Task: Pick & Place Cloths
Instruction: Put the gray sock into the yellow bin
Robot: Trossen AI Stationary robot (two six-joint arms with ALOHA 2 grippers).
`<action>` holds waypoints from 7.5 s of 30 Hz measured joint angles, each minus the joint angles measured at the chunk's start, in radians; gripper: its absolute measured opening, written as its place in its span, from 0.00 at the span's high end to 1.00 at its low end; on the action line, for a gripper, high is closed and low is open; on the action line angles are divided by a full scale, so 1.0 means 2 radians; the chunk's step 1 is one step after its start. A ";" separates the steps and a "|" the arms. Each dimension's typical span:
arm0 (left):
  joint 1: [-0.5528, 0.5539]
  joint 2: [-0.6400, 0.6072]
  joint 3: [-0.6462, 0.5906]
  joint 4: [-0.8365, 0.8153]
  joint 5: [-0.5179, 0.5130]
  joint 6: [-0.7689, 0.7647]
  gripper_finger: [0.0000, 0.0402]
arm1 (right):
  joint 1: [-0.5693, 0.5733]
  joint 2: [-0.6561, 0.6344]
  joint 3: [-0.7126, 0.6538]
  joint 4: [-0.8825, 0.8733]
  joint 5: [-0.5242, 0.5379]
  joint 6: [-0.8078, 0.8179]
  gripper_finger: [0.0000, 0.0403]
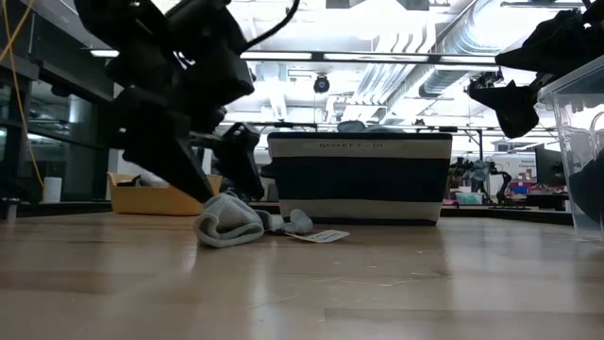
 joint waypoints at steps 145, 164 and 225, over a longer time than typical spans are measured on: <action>0.435 -0.187 0.000 -0.279 -0.313 -0.327 0.26 | 0.000 0.000 0.000 0.001 0.000 0.000 0.32; 0.323 -0.244 -0.004 -0.438 -0.321 -0.286 0.75 | 0.000 0.000 0.000 0.000 0.000 0.000 0.32; 0.425 -0.187 -0.047 -0.164 -0.303 -0.257 0.42 | 0.000 0.000 0.000 0.000 0.000 0.000 0.32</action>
